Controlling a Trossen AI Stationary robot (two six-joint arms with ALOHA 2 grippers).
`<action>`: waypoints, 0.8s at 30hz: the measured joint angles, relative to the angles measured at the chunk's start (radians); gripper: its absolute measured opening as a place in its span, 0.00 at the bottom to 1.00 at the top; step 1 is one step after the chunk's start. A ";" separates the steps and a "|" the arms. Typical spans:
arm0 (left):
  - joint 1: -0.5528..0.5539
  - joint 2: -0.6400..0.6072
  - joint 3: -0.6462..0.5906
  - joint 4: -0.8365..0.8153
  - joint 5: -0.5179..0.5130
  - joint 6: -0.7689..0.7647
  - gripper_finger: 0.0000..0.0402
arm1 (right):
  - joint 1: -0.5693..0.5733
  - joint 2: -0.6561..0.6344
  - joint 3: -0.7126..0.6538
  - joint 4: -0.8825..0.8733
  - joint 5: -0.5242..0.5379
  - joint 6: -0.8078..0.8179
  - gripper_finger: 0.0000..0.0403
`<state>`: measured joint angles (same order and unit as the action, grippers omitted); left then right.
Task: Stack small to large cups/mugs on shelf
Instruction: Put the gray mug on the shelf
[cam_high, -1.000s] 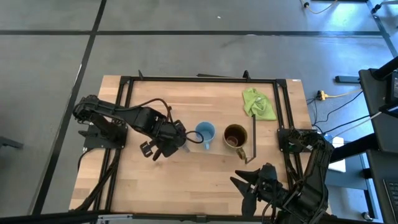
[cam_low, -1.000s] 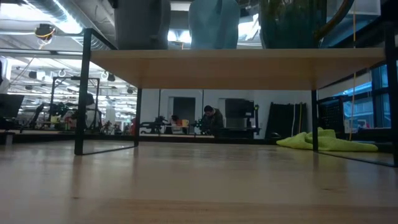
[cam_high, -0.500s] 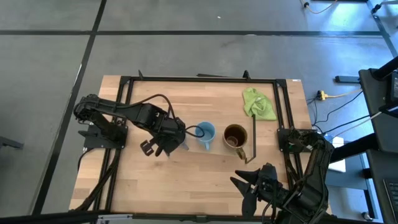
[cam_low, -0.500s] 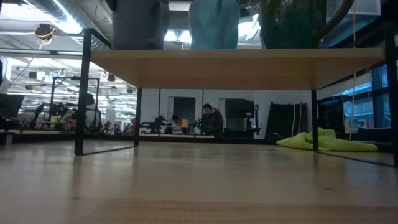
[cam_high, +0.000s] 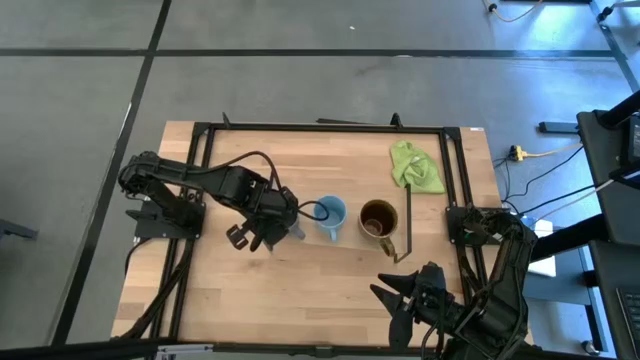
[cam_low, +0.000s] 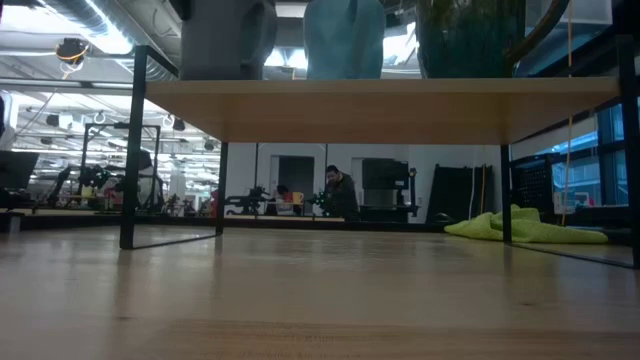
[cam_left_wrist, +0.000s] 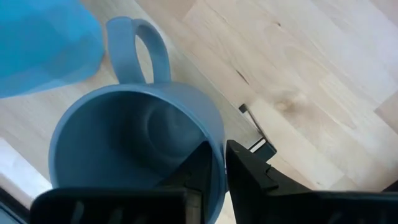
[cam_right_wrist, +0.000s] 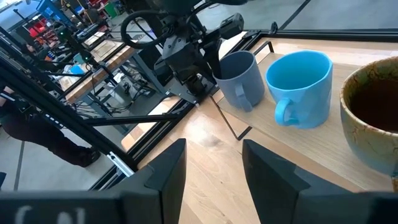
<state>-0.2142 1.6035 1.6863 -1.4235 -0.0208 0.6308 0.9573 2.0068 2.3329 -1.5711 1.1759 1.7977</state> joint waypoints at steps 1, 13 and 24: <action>0.000 0.000 0.000 0.000 -0.001 -0.001 0.11 | 0.000 0.000 0.000 0.000 0.000 0.000 0.39; -0.039 -0.121 0.002 0.022 -0.086 -0.151 0.11 | -0.055 0.000 0.000 0.000 -0.096 -0.076 0.39; -0.136 -0.244 0.000 0.053 -0.231 -0.397 0.11 | -0.302 0.074 -0.001 0.461 -0.344 -0.702 0.26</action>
<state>-0.3499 1.3593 1.6867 -1.3709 -0.2519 0.2336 0.6558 2.0810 2.3320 -1.1099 0.8318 1.0958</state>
